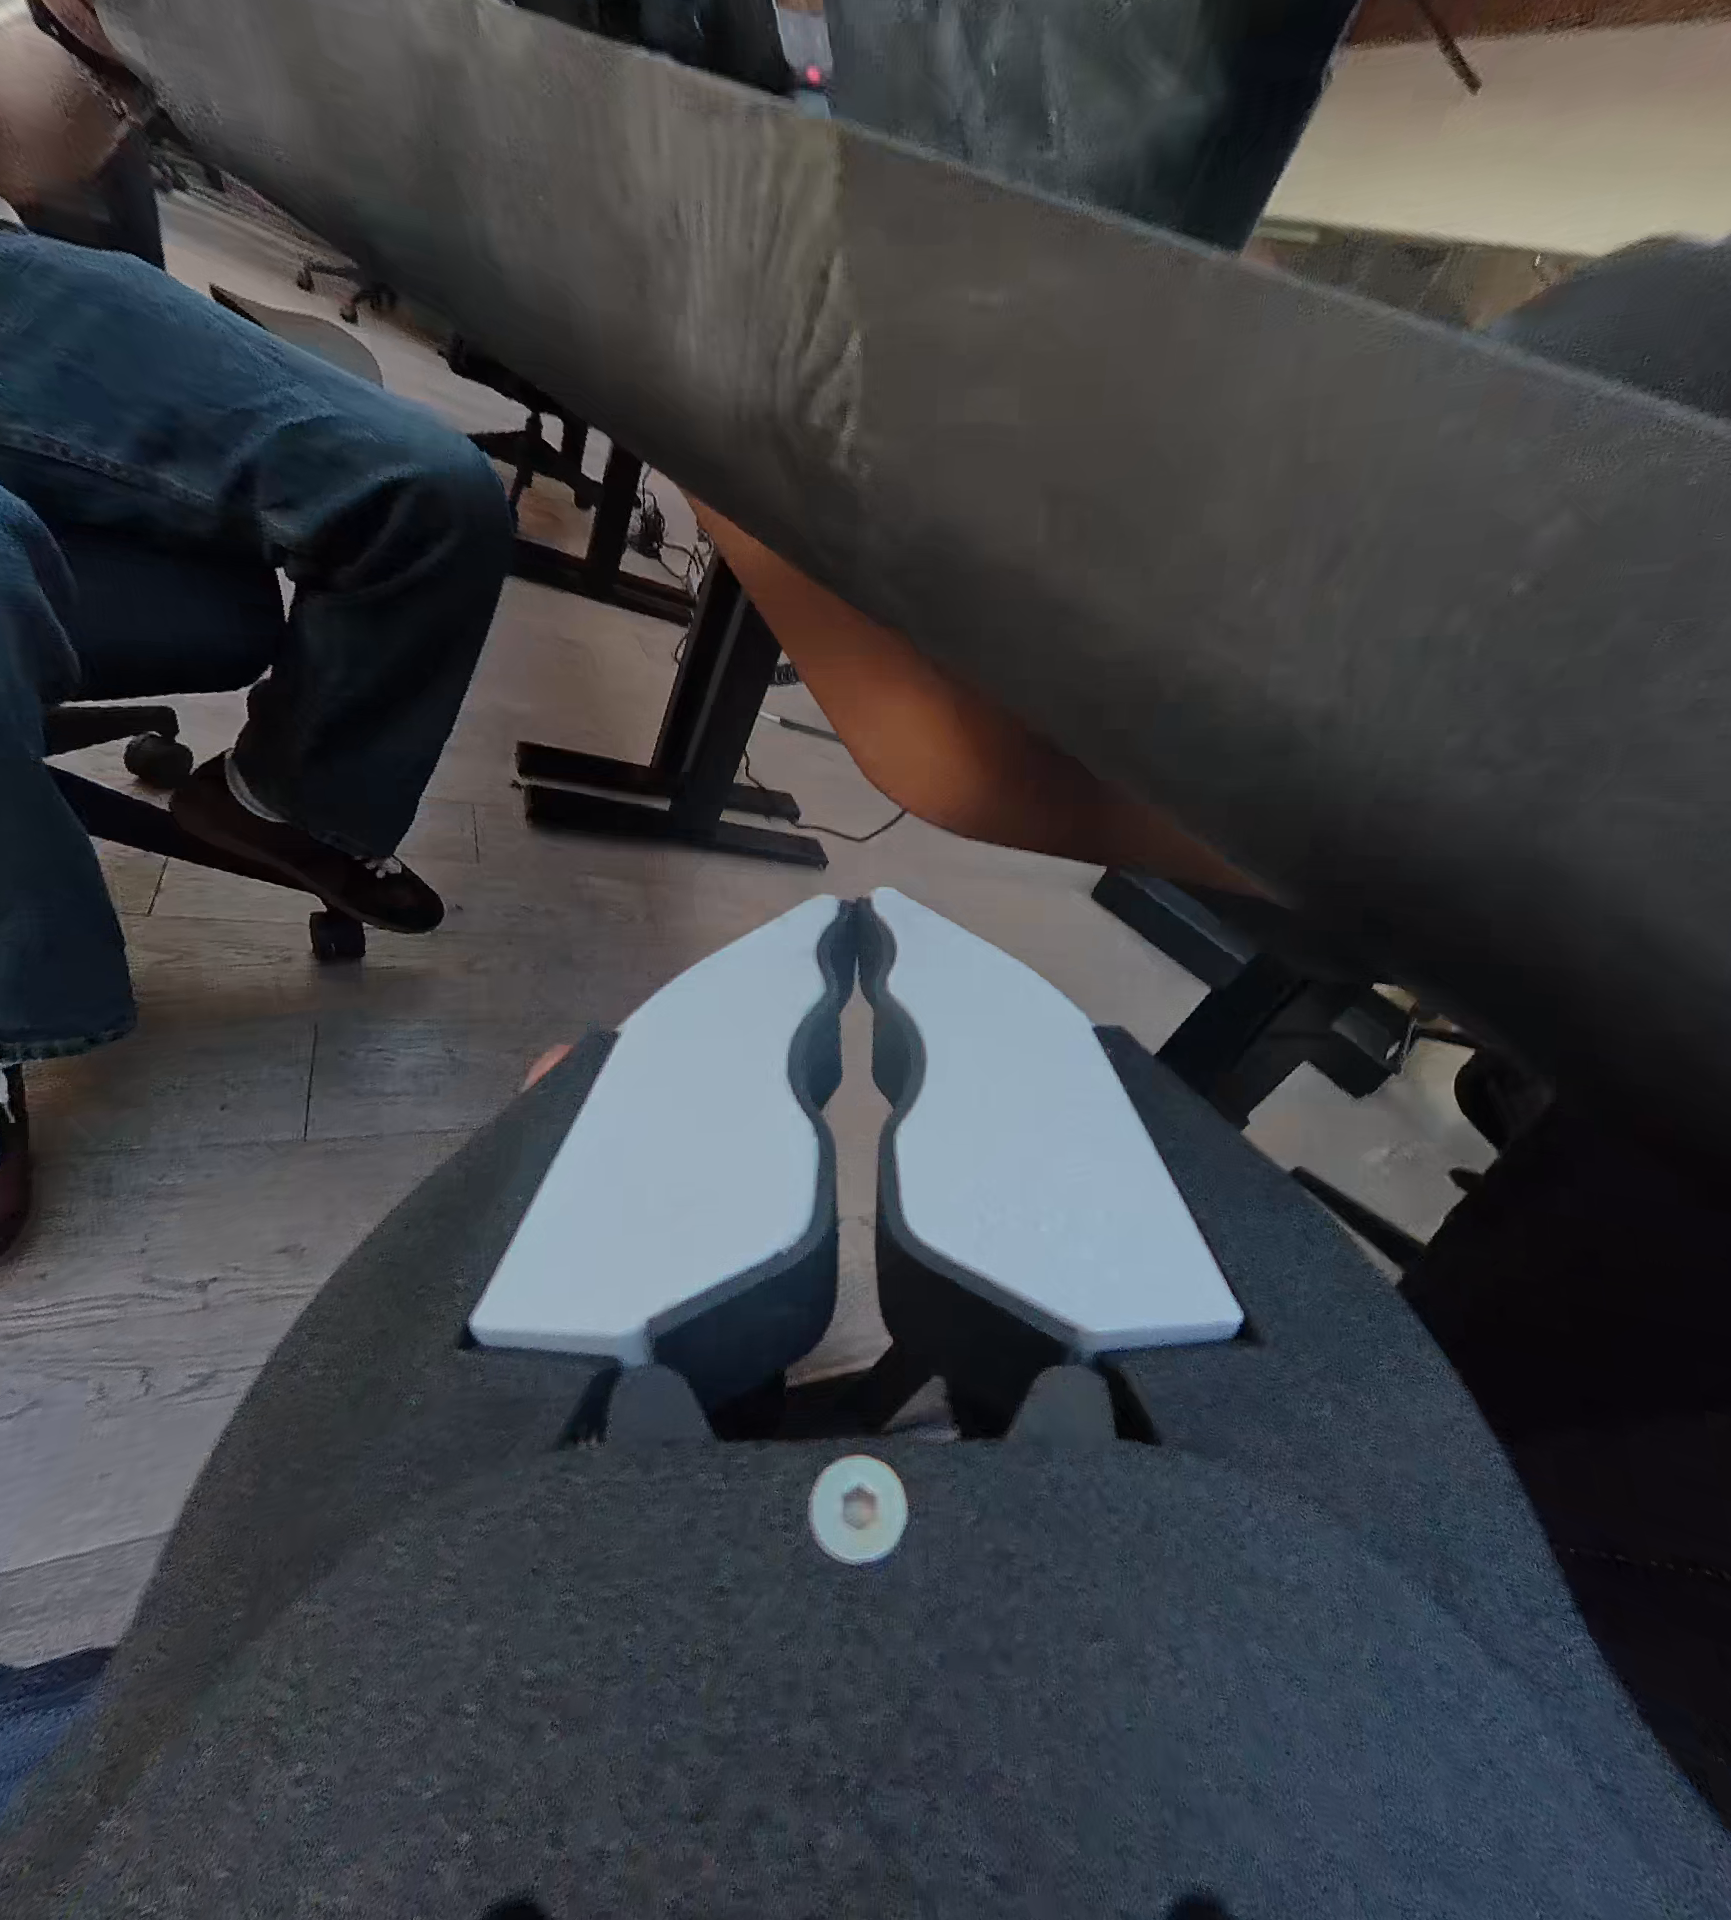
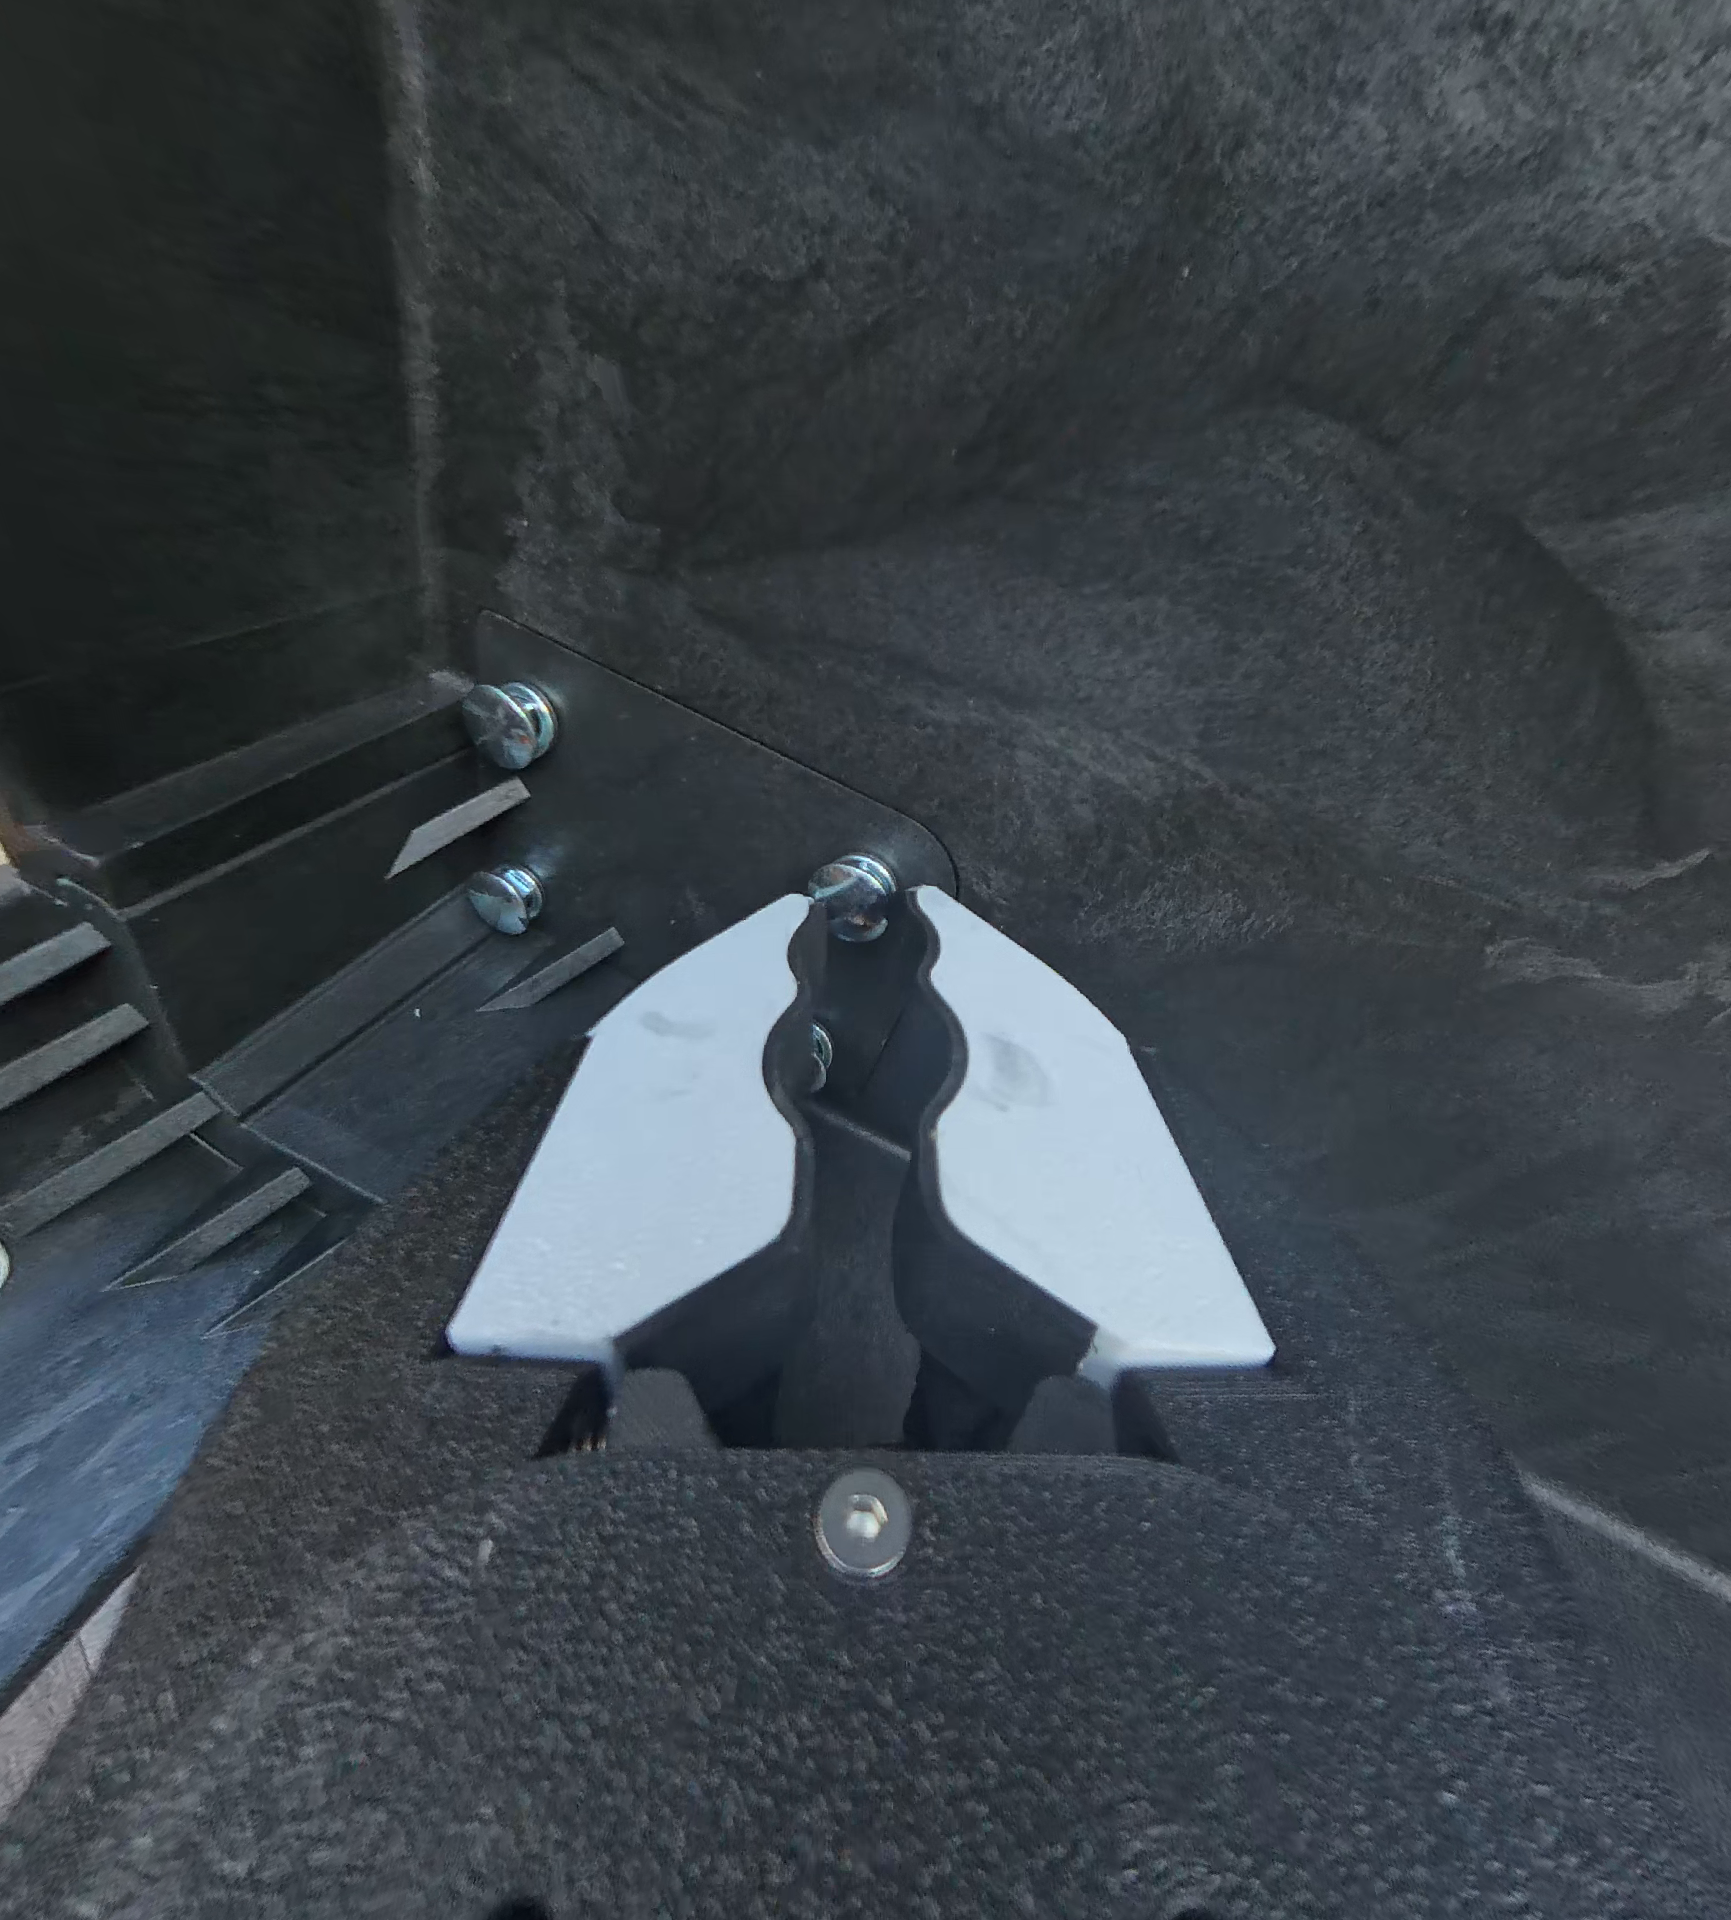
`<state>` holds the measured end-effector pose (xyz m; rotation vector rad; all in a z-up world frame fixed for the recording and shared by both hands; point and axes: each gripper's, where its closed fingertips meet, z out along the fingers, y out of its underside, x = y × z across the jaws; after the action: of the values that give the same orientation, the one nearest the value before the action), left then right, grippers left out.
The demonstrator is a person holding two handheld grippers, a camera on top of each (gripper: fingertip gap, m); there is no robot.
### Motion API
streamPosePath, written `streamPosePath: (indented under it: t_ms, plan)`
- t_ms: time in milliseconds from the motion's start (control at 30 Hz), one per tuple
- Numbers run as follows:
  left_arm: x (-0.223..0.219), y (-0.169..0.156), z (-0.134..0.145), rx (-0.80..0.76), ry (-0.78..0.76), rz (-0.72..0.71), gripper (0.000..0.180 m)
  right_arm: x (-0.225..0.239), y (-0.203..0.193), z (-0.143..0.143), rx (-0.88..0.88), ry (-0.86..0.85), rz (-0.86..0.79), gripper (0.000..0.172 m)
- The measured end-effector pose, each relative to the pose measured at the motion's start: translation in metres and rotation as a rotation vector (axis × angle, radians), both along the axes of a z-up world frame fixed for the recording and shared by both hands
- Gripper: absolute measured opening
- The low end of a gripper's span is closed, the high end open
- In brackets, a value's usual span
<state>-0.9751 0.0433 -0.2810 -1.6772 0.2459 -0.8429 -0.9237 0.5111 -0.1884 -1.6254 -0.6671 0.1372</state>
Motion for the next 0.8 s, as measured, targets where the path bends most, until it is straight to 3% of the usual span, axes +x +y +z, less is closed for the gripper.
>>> streamPosePath:
  t_ms: [100, 300, 800]
  plan:
    - [0.002, -0.002, -0.021, -0.08, 0.111, -0.01, 0.0, 0.0, 0.0, 0.0, -0.002, 0.0, 0.0, 0.012]
    - [-0.019, -0.011, -0.04, -0.159, 0.157, 0.033, 0.0, 0.0, 0.001, 0.0, -0.006, 0.002, 0.002, 0.012]
    - [-0.056, -0.038, -0.046, -0.196, 0.064, 0.088, 0.0, 0.0, 0.001, 0.0, -0.001, -0.004, -0.004, 0.012]
